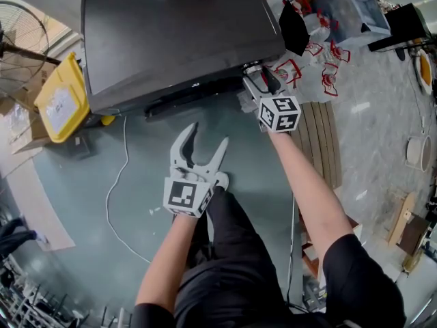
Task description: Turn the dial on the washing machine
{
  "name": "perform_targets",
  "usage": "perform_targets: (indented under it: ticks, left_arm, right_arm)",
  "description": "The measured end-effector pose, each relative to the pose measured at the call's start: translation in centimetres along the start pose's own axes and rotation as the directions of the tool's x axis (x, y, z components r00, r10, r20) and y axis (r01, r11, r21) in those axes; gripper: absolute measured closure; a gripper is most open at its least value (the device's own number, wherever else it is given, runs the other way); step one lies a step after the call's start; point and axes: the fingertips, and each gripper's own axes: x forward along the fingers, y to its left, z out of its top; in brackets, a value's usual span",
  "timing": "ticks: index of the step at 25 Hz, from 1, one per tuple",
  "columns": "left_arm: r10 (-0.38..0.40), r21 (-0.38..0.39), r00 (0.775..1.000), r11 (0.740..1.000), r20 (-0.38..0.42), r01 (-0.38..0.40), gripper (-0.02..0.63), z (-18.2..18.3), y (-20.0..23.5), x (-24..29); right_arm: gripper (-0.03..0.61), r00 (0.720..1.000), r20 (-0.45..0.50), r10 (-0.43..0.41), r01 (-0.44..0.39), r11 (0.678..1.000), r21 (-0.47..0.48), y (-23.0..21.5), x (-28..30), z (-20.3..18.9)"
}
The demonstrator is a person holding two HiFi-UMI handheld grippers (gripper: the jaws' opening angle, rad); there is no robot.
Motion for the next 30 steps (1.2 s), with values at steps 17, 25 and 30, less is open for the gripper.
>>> perform_targets:
  ticks: [17,25,30]
  left_arm:
    - [-0.001,-0.005,1.000,1.000,0.000,0.001,0.331,-0.4,-0.2,-0.1]
    - [-0.010,-0.008,1.000,1.000,-0.011,0.010,0.331,-0.9,-0.9,0.2]
    - [-0.010,-0.018,1.000,1.000,-0.020,0.010,0.331,-1.0,-0.7,0.3]
  right_arm:
    - [0.322,0.999,0.031,-0.023,0.020,0.996,0.088,-0.2,0.3,-0.2]
    - [0.321,0.998,0.069,-0.015,-0.012,0.930,0.368,-0.6,0.3,-0.4]
    - [0.322,0.998,0.058,-0.006,-0.011,0.954,0.300,-0.5,0.5,-0.1]
